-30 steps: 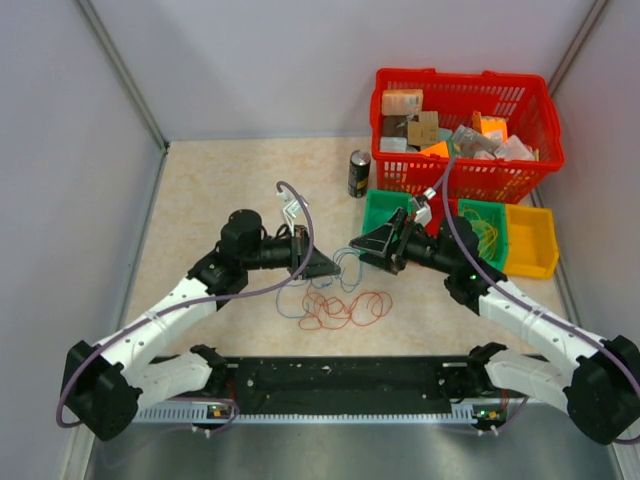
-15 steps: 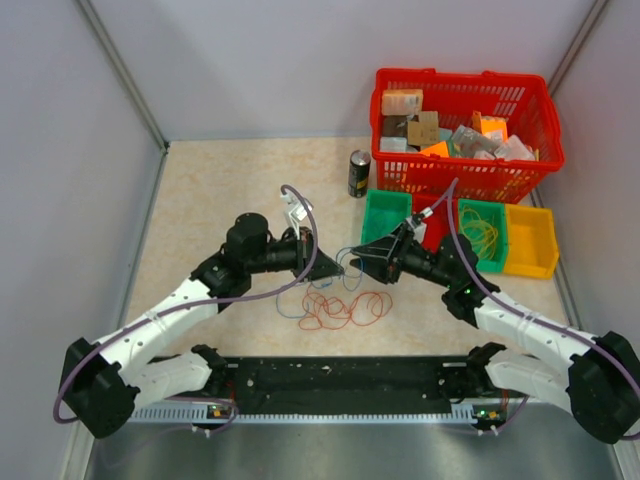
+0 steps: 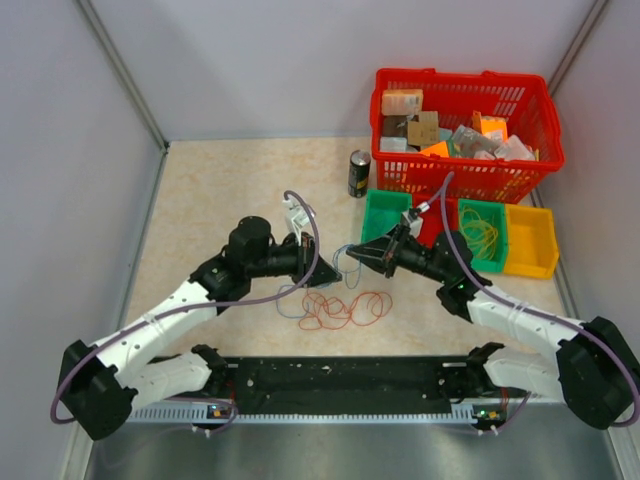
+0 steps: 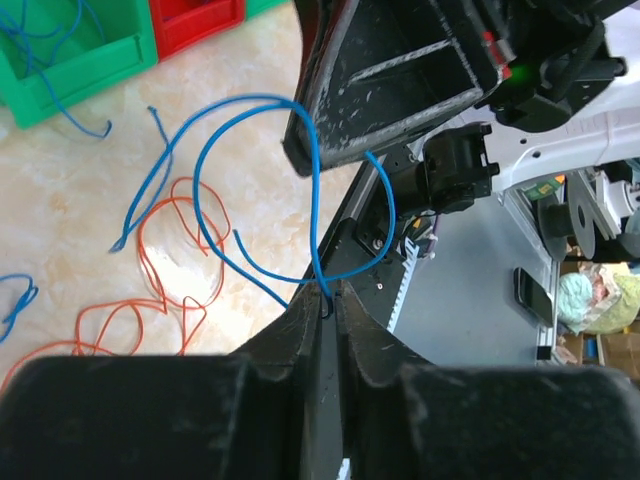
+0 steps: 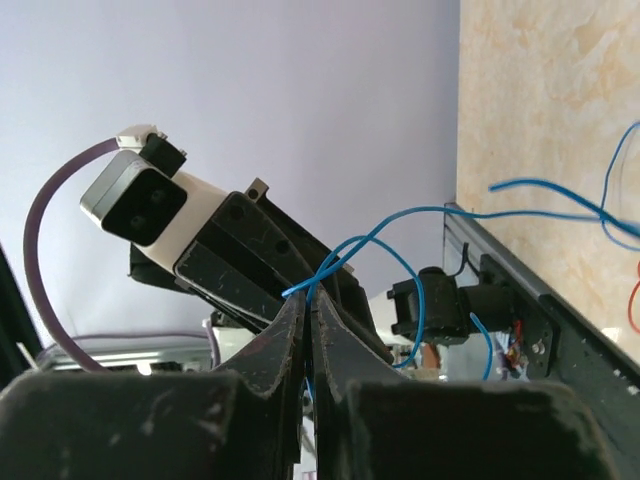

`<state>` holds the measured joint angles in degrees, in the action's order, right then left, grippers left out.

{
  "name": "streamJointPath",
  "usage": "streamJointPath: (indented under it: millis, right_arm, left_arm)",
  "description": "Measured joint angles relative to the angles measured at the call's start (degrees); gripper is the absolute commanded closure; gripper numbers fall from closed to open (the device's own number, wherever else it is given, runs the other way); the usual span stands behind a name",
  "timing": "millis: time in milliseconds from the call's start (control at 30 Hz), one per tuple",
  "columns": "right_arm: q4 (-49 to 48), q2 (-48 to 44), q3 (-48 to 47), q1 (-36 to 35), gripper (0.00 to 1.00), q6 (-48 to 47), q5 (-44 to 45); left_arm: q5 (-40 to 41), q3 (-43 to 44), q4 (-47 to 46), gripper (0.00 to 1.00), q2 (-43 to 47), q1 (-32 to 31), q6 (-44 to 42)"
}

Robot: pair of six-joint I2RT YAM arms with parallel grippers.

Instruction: Untangle the cables

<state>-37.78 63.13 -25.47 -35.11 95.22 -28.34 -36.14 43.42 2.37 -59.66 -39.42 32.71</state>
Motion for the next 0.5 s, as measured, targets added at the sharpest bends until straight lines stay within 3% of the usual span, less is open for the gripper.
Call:
streamJointPath:
  millis: [67, 133, 167, 500]
  right_arm:
    - [2.80, 0.00, -1.66, 0.11, 1.00, -3.04, 0.13]
    - [6.73, -0.11, -4.44, 0.42, 1.00, -7.23, 0.70]
    - [8.92, -0.31, -5.88, 0.52, 1.00, -9.44, 1.27]
    - [35.89, -4.61, -23.80, 5.29, 1.00, -35.80, 12.31]
  left_arm:
    - [1.29, 0.00, 1.77, 0.65, 0.87, -0.02, -0.96]
    - [2.78, -0.02, 3.41, 0.40, 1.90, 0.00, -1.77]
    - [3.61, -0.02, 4.26, 0.34, 2.56, 0.00, -2.32]
    - [15.54, -1.95, 9.57, 0.31, 10.21, -0.02, -3.72]
